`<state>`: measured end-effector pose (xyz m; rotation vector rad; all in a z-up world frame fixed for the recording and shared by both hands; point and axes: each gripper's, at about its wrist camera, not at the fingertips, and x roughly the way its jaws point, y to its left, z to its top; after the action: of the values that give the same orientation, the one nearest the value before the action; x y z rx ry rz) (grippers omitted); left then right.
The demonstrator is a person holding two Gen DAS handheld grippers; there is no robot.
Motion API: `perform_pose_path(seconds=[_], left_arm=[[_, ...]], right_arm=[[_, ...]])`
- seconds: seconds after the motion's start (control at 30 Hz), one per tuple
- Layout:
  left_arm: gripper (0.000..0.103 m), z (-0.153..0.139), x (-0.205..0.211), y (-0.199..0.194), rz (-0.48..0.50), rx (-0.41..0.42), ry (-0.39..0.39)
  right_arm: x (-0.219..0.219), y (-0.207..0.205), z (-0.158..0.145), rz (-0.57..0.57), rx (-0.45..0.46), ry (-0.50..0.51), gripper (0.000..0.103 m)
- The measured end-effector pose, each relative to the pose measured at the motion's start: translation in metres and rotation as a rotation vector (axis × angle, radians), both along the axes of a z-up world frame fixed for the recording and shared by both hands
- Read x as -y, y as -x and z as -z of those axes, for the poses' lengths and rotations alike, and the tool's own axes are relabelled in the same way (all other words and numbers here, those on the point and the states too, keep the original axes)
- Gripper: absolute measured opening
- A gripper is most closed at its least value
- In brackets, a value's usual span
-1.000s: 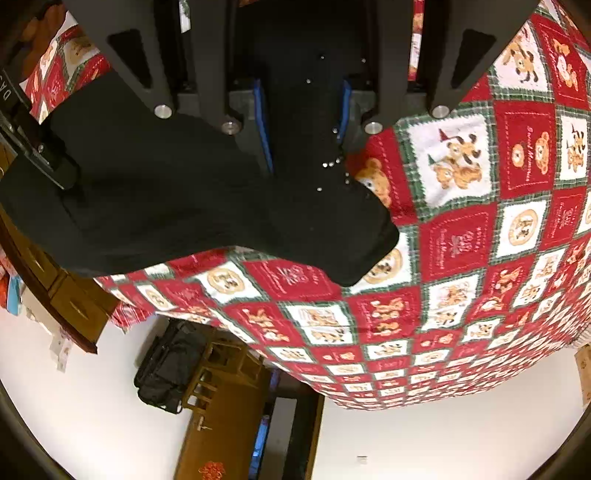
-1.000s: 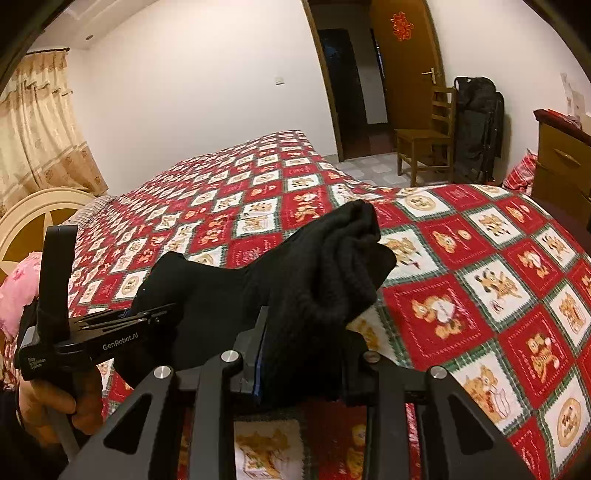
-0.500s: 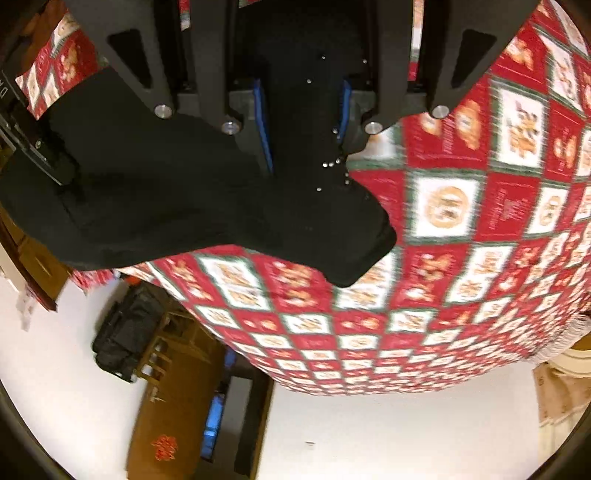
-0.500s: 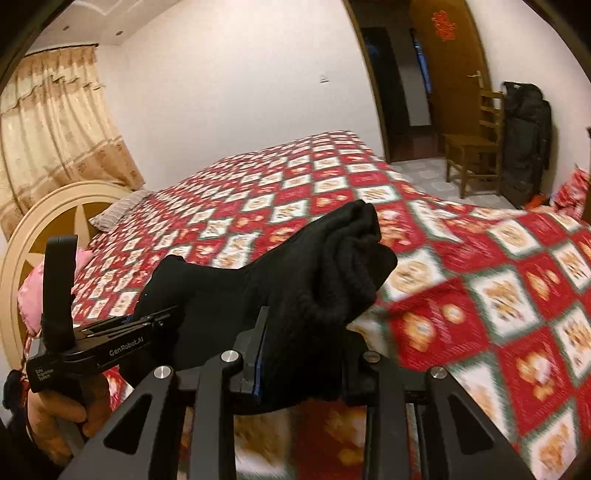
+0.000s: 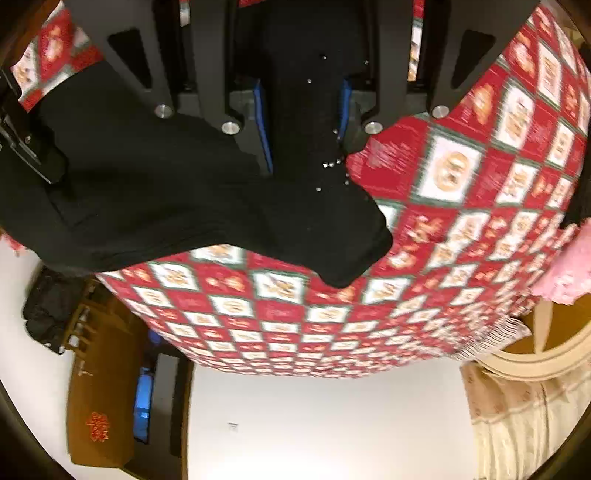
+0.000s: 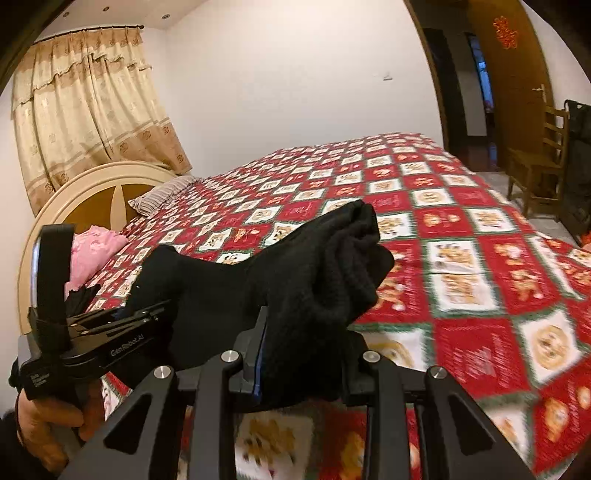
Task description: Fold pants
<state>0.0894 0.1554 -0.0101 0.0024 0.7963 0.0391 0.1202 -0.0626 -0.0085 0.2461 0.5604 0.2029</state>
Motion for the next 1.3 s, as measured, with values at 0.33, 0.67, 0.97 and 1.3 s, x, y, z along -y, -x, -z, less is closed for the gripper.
perform_pose_path(seconds=[0.33,0.67,0.97,1.3], left_arm=[[0.030,0.047,-0.026,-0.044,-0.059,-0.064,-0.057],[0.081,0.059,-0.062,-0.042,-0.129,-0.106,0.028],[0.095,0.035,-0.103,0.003,-0.254,-0.056,-0.078],[0.094,0.030,-0.029,0.014,-0.161,-0.001,-0.133]], right_arm=[[-0.011,-0.059,0.053,0.000,-0.156,0.057,0.030],[0.012,-0.061,0.070,-0.037,-0.221,0.001,0.049],[0.036,0.014,0.029,0.116,-0.034,0.031,0.045],[-0.028,-0.008,0.039,0.010,-0.093,0.235,0.026]])
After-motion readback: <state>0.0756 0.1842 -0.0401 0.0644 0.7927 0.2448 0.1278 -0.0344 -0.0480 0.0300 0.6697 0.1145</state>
